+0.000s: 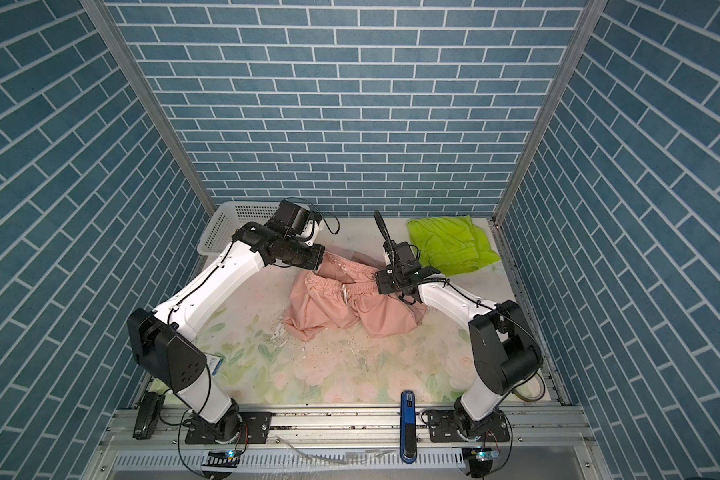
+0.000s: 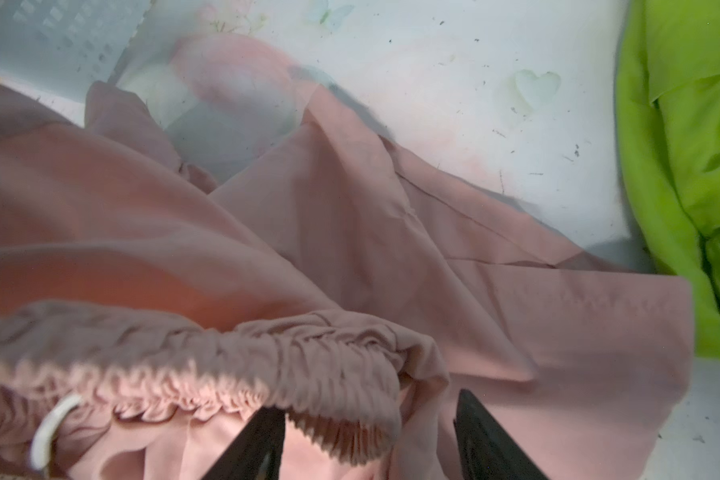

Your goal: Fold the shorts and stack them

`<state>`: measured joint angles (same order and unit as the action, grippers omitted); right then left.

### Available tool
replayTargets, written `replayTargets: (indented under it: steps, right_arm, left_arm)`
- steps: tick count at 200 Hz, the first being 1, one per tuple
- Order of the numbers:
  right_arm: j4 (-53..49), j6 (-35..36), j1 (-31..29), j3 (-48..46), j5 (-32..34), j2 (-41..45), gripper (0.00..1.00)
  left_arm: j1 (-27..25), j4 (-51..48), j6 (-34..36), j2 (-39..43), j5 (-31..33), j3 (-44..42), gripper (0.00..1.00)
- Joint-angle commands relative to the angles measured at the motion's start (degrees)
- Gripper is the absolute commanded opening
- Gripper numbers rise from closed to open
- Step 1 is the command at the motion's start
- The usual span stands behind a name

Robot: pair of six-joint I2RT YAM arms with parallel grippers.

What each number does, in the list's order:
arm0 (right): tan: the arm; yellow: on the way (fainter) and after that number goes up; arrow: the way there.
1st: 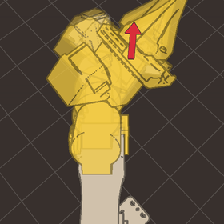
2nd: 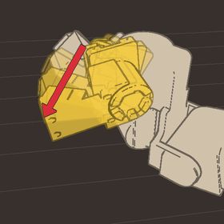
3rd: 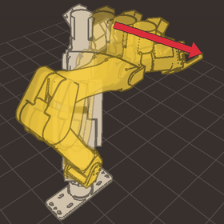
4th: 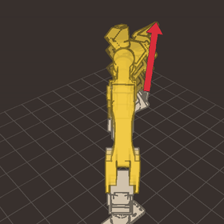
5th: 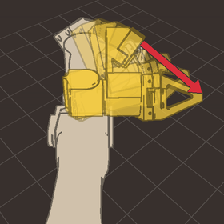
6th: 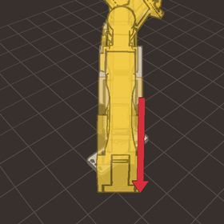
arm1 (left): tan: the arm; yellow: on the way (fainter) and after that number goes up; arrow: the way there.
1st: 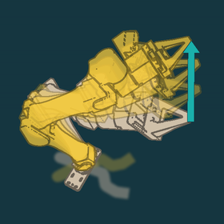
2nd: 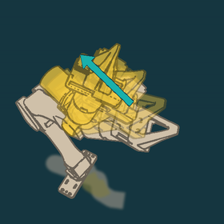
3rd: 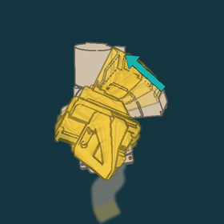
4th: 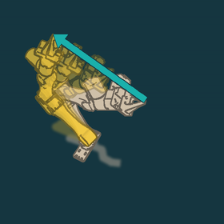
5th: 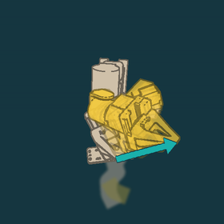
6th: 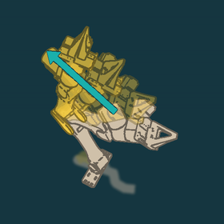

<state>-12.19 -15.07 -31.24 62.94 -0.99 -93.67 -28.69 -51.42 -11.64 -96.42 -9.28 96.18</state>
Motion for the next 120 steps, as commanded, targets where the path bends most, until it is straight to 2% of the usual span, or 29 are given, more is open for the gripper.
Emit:
replayTargets:
  steps: [1,95,112,120]
  right_arm:
    - [5.93,-0.93,0.75,0.16,-1.87,0.15,0.64]
    - [10.67,-1.37,0.44,0.99,-10.84,-5.68,0.63]
    - [9.93,-0.97,0.46,1.04,-10.11,-6.30,0.59]
    - [9.45,-0.65,0.40,1.13,-9.82,-6.60,0.53]
  left_arm:
    - [0.13,0.62,0.89,1.81,-0.57,-1.38,0.00]
    - [0.17,-1.12,2.41,3.57,2.34,-1.31,0.00]
    - [0.16,-1.31,2.80,4.09,3.25,-1.00,0.00]
    - [0.16,-1.29,3.02,4.46,3.88,-1.00,0.00]
